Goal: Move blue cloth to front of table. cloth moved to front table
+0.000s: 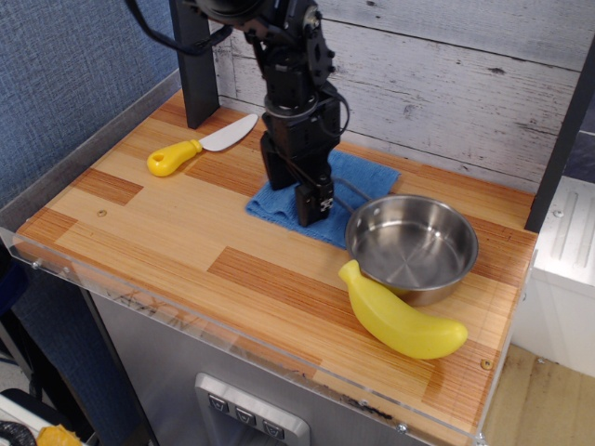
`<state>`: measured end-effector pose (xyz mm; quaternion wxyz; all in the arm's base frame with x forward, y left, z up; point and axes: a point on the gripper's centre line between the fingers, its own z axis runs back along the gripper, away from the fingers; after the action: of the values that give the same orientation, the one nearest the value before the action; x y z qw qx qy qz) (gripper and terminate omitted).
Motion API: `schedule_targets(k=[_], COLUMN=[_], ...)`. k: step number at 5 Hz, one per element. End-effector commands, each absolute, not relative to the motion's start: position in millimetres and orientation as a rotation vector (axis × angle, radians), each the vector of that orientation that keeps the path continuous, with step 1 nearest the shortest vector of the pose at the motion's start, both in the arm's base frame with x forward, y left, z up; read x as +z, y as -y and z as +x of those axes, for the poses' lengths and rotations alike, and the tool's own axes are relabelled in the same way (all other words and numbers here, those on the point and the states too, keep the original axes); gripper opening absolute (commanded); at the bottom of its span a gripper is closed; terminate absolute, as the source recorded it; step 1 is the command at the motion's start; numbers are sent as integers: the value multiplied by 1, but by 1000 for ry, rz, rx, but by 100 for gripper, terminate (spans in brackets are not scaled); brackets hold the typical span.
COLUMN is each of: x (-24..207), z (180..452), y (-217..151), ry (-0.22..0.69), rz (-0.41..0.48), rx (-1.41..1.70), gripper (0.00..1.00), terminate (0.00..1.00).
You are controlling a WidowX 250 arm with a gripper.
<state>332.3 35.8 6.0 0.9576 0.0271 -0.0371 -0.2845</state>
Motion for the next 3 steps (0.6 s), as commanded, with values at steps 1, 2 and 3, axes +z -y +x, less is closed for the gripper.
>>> schedule_targets(k=[1,2,3], x=[2,0,1], z=[302,288,273], y=[-57,-69,-83], ry=[26,-3,-13], rz=[37,56,46], rx=[-521,-490,-440], gripper=[100,100,100], terminate=[0,0,0])
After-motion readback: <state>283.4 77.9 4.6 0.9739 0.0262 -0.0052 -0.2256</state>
